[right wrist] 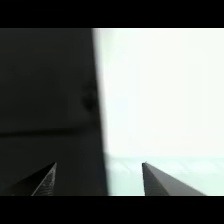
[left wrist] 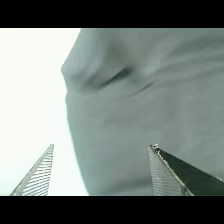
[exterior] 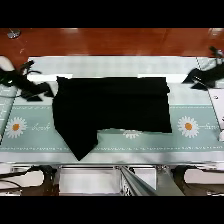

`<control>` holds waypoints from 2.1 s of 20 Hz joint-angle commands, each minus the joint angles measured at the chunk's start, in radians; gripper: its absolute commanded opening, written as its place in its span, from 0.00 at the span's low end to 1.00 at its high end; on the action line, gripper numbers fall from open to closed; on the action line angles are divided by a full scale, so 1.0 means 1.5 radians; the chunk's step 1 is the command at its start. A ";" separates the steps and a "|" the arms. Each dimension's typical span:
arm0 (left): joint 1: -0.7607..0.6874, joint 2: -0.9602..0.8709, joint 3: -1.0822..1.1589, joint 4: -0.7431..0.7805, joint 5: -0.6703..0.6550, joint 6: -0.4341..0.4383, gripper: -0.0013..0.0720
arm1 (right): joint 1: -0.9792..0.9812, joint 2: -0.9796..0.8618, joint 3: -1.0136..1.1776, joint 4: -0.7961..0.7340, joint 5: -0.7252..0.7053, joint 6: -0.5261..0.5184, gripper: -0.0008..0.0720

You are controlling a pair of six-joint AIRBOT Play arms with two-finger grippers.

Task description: Fold the shirts.

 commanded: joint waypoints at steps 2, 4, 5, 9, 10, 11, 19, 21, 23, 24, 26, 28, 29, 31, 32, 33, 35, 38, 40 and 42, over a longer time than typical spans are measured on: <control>0.142 0.179 -0.241 -0.123 0.061 0.038 0.97 | -0.080 0.237 -0.325 0.087 -0.157 -0.044 0.86; 0.203 0.247 -0.358 -0.239 0.092 0.076 0.97 | -0.078 0.319 -0.469 0.175 -0.195 -0.083 0.86; 0.225 0.266 -0.401 -0.265 0.093 0.086 0.97 | -0.078 0.345 -0.524 0.214 -0.197 -0.101 0.86; 0.252 0.271 -0.492 -0.274 0.101 0.102 0.97 | -0.078 0.368 -0.617 0.238 -0.184 -0.115 0.86; 0.251 0.271 -0.503 -0.278 0.106 0.103 0.97 | -0.078 0.368 -0.622 0.239 -0.180 -0.115 0.86; 0.251 0.271 -0.512 -0.281 0.110 0.103 0.97 | -0.078 0.368 -0.622 0.242 -0.173 -0.115 0.86; 0.146 0.263 -0.596 -0.369 0.175 0.156 0.97 | -0.078 0.368 -0.622 0.263 -0.172 -0.110 0.86; 0.077 0.257 -0.597 -0.388 0.195 0.155 0.97 | -0.080 0.368 -0.617 0.266 -0.184 -0.107 0.86; 0.025 0.257 -0.595 -0.388 0.192 0.158 0.96 | -0.111 0.367 -0.582 0.197 -0.198 -0.054 0.86; 0.012 0.257 -0.593 -0.388 0.186 0.172 0.63 | -0.131 0.368 -0.561 0.147 -0.195 -0.025 0.86; 0.012 0.258 -0.578 -0.390 0.166 0.188 0.05 | -0.151 0.366 -0.550 0.068 -0.142 0.025 0.86; 0.014 0.258 -0.553 -0.390 0.156 0.190 0.05 | -0.135 0.354 -0.571 0.042 -0.086 0.039 0.86; 0.014 0.259 -0.542 -0.390 0.156 0.190 0.05 | -0.119 0.342 -0.585 0.048 -0.078 0.038 0.86; 0.014 0.259 -0.523 -0.390 0.156 0.190 0.05 | -0.071 0.310 -0.594 0.053 -0.086 0.039 0.86; 0.014 0.259 -0.518 -0.390 0.156 0.190 0.05 | -0.047 0.292 -0.594 0.067 -0.100 0.039 0.86; 0.014 0.259 -0.514 -0.390 0.156 0.189 0.05 | -0.025 0.271 -0.593 0.086 -0.118 0.039 0.86; 0.014 0.259 -0.514 -0.390 0.156 0.190 0.05 | 0.008 0.234 -0.591 0.132 -0.149 0.035 0.86; 0.015 0.258 -0.512 -0.390 0.157 0.190 0.05 | 0.049 0.190 -0.557 0.167 -0.173 0.031 0.80; 0.019 0.259 -0.488 -0.389 0.155 0.190 0.05 | 0.071 0.178 -0.519 0.168 -0.172 0.015 0.06; 0.034 0.259 -0.435 -0.390 0.152 0.190 0.05 | 0.077 0.178 -0.468 0.163 -0.152 0.000 0.05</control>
